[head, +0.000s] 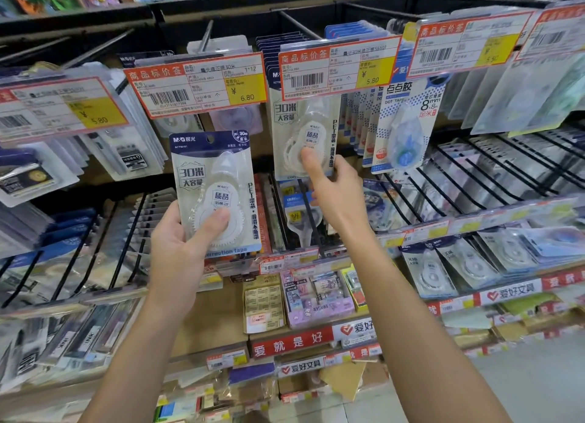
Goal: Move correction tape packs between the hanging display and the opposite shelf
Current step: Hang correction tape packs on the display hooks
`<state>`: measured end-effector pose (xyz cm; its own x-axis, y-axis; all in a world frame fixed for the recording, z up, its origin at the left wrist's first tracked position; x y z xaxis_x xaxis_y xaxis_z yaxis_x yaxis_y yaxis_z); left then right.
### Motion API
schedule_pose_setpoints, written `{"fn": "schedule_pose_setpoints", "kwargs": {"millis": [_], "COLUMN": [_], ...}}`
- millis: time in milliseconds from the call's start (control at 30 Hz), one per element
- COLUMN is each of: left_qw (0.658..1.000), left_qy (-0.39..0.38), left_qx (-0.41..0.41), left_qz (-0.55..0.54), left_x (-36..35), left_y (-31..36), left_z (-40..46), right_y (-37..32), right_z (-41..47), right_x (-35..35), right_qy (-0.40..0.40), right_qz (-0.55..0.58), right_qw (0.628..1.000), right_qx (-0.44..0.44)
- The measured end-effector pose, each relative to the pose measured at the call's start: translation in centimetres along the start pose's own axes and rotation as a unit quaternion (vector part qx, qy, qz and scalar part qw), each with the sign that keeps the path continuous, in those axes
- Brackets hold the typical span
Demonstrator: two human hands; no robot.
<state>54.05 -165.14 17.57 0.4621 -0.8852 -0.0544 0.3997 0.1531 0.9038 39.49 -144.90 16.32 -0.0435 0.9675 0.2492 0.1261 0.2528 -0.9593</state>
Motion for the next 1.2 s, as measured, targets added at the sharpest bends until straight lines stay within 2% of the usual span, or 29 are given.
{"fn": "schedule_pose_setpoints", "kwargs": {"millis": [133,233,433,567,700,1200], "left_qw": [1.000,0.999,0.993,0.987,0.983,0.982], "left_qy": [-0.025,-0.050,-0.117,-0.157,-0.176,-0.157], "left_qx": [0.004,0.012,-0.017,-0.037,-0.048,-0.089], "left_qz": [-0.007,-0.019,-0.009,-0.021,-0.029,-0.057], "left_x": [-0.6,-1.4,-4.3,-6.7,-8.2,-11.1], "left_y": [0.4,0.9,2.3,3.3,4.2,6.3], "left_z": [-0.5,-0.9,-1.1,-1.1,-0.7,0.7], "right_y": [0.4,1.4,5.4,6.7,6.9,6.9], "right_z": [-0.5,-0.2,2.1,2.3,2.0,1.8], "right_x": [1.8,3.1,5.2,5.3,5.0,4.8], "right_qy": [0.030,0.063,0.069,0.061,0.097,0.125], "right_qz": [-0.116,-0.233,-0.381,-0.413,-0.458,-0.465], "right_qw": [0.991,0.963,0.917,0.906,0.881,0.870], "right_qx": [0.065,0.119,0.094,0.067,0.071,0.106]}}
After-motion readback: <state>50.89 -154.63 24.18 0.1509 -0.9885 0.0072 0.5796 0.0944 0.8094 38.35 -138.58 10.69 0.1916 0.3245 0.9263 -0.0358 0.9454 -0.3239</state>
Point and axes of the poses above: each hand's wrist, its own z-axis towards the middle knuckle, its own x-axis out of the back of the hand, y = z × x, the point moved 9 cm from there along z, towards the middle knuckle, and after that the axes turned 14 degrees about -x, right-handed, at the moved point
